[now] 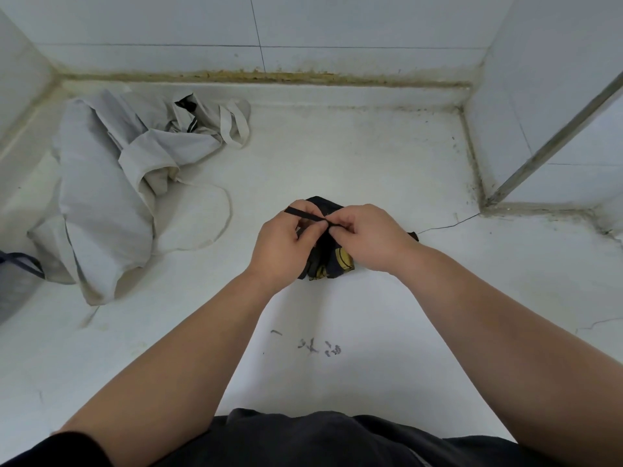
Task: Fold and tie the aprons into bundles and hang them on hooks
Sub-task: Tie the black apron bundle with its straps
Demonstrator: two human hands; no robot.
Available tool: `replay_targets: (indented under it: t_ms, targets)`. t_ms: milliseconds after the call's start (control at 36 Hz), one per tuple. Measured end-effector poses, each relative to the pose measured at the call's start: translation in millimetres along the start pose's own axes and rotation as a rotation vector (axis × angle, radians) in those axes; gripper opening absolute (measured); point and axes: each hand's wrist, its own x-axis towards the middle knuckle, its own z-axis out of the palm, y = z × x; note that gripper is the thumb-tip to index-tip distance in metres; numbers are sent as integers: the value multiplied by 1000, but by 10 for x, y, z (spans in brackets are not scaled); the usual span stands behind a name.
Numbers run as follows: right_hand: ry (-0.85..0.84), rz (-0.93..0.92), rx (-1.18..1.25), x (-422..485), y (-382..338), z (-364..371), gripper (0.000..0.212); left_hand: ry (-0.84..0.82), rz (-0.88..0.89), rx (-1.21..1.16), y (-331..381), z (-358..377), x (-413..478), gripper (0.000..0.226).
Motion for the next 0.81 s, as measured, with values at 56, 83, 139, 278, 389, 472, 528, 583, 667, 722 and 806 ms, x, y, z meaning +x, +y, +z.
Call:
replay_targets:
  t_ms: [56, 83, 139, 278, 389, 472, 528, 583, 667, 722, 806]
  targets:
    - [-20, 7, -19, 27, -4, -23, 27, 3, -22, -25, -4, 0, 5, 21]
    - [-39, 14, -31, 42, -15, -33, 34, 2, -33, -40, -6, -4, 8, 20]
    - [-91, 55, -27, 68, -55, -59, 42, -7, -59, -81, -11, -17, 12, 17]
    - [-215, 162, -26, 102, -107, -140, 31, -84, -118, -221, -16, -37, -5, 18]
    - [-241, 118, -144, 104, -62, -134, 28, -129, -112, -211, -11, -28, -6, 22]
    - [-188, 3, -185, 90, -25, -138, 19, -135, -119, -208, -21, -31, -1, 21]
    - [-102, -66, -179, 85, 14, -105, 12, -132, -131, -215, -33, -50, 15, 19]
    - [-15, -83, -152, 68, 55, -55, 14, -140, -118, -179, -35, -68, 35, 14]
    - [67, -102, -120, 33, 97, -2, 16, -151, -86, -112, -26, -70, 54, 10]
    - [94, -112, -103, 26, 114, 28, 16, -136, -48, -34, -25, -73, 49, 14]
    - [93, -97, -40, 15, 98, 47, 16, -103, 42, 153, -26, -73, 43, 8]
